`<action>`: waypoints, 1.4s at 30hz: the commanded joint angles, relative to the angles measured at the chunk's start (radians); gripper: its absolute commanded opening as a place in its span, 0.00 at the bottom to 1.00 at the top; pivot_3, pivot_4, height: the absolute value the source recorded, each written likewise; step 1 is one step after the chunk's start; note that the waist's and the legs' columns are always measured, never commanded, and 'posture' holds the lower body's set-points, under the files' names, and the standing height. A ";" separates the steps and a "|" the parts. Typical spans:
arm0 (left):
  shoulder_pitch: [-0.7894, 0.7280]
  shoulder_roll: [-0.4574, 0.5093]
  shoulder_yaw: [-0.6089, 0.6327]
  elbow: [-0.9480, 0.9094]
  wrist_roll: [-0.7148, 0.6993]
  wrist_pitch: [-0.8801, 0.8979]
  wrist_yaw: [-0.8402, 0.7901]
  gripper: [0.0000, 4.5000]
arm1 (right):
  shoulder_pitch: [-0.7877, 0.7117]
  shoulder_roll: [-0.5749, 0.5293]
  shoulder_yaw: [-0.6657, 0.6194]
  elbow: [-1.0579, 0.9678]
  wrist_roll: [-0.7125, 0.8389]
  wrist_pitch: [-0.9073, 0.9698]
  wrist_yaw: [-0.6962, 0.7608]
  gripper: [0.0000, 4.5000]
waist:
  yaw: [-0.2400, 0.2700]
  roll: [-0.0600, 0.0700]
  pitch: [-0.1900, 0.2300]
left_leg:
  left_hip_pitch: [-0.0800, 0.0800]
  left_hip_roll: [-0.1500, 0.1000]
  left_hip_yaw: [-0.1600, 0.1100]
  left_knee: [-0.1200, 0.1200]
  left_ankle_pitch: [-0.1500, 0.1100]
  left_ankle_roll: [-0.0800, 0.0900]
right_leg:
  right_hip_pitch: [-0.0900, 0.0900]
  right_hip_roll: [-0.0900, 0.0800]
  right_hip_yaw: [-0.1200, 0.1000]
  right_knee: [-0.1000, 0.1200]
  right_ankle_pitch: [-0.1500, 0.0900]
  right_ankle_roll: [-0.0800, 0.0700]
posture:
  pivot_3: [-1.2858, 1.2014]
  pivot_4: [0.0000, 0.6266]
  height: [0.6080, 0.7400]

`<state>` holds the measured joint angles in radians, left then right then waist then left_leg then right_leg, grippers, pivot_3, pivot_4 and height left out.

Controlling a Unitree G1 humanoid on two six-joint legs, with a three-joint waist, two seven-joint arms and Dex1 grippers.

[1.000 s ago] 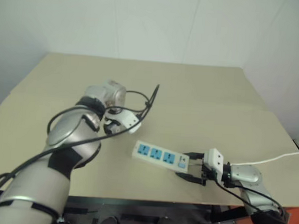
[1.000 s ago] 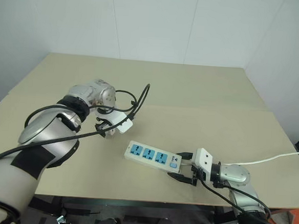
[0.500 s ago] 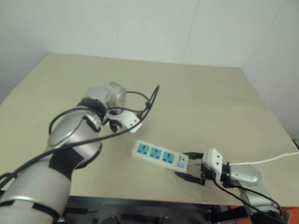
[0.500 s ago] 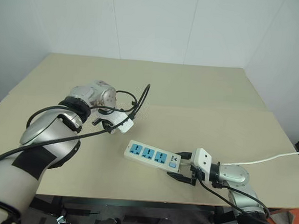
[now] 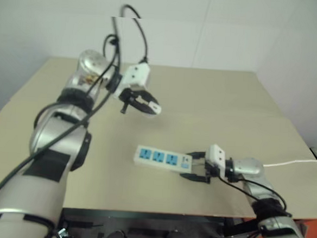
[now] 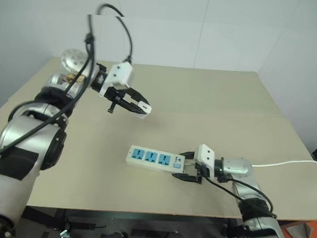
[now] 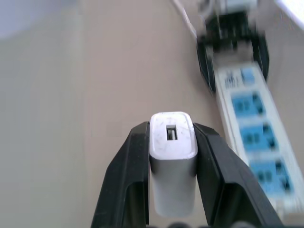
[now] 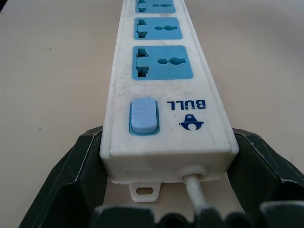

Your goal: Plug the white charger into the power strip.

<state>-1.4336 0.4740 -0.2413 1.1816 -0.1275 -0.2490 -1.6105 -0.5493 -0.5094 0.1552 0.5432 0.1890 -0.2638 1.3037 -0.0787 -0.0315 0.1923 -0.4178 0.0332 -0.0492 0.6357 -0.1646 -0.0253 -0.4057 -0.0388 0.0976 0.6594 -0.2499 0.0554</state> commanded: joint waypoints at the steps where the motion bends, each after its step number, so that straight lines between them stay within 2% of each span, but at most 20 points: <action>1: 0.090 0.043 0.041 -0.166 -0.271 0.212 -0.004 0.22 | -0.060 0.035 0.024 0.077 -0.019 -0.056 0.043 0.76 | -0.006 0.000 0.000 | 0.000 0.000 0.000 0.001 0.000 0.000 | 0.000 0.000 0.000 0.002 0.000 0.000 | 0.52 0.24 1.00; 4: 0.200 0.051 0.108 -0.281 -0.430 0.383 -0.004 0.22 | -0.099 0.058 0.029 0.163 -0.036 -0.087 0.059 0.76 | -0.018 0.000 0.000 | 0.001 0.000 -0.001 0.001 0.000 0.000 | 0.000 0.000 0.000 0.003 0.000 0.000 | 0.52 0.24 1.00; 7: 0.317 0.055 0.126 -0.397 -0.506 0.461 -0.004 0.22 | -0.123 0.074 0.022 0.219 -0.042 -0.112 0.065 0.76 | -0.023 0.000 0.000 | 0.002 0.000 -0.001 0.002 0.000 0.000 | 0.001 0.000 -0.001 0.004 0.000 0.000 | 0.52 0.24 1.00; 13: 0.445 0.034 0.112 -0.507 -0.499 0.475 -0.004 0.22 | -0.153 0.093 0.021 0.294 -0.054 -0.144 0.073 0.76 | -0.022 0.000 0.000 | 0.007 0.000 -0.001 0.002 0.000 0.000 | 0.004 0.001 0.000 0.005 0.000 -0.001 | 0.52 0.24 1.00; 20: 0.465 0.012 0.046 -0.479 -0.457 0.438 -0.004 0.22 | -0.153 0.103 0.027 0.319 -0.072 -0.172 0.070 0.76 | -0.026 0.000 0.000 | 0.016 0.001 -0.001 0.002 0.000 0.000 | 0.014 0.002 0.000 0.004 -0.001 -0.001 | 0.52 0.24 1.00; 28: 0.460 -0.040 -0.055 -0.436 -0.404 0.345 -0.004 0.22 | -0.147 0.114 0.023 0.309 -0.078 -0.159 0.058 0.76 | -0.030 0.000 0.000 | 0.017 0.001 -0.001 0.002 0.000 0.000 | 0.015 0.002 0.000 0.004 -0.001 -0.001 | 0.52 0.24 1.00; 33: 0.443 -0.079 -0.057 -0.384 -0.381 0.307 -0.004 0.22 | -0.142 0.116 0.029 0.299 -0.079 -0.116 0.061 0.76 | -0.039 0.000 0.000 | 0.017 0.001 -0.001 0.002 0.000 0.000 | 0.015 0.002 0.000 0.004 -0.001 -0.002 | 0.52 0.24 1.00; 42: 0.429 -0.087 -0.059 -0.342 -0.360 0.262 -0.004 0.22 | -0.150 0.117 0.037 0.299 -0.078 -0.024 0.095 0.76 | -0.042 0.000 0.000 | 0.017 0.000 -0.001 0.001 0.000 0.000 | 0.015 0.002 0.000 0.003 -0.001 -0.002 | 0.52 0.24 1.00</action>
<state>-0.9719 0.3883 -0.3074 0.8418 -0.4912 0.0336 -1.6115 -0.7102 -0.4011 0.1647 0.8333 0.1388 -0.3191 1.3825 -0.1204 -0.0318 0.1919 -0.4006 0.0337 -0.0504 0.6371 -0.1646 -0.0257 -0.3904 -0.0369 0.0977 0.6626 -0.2513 0.0537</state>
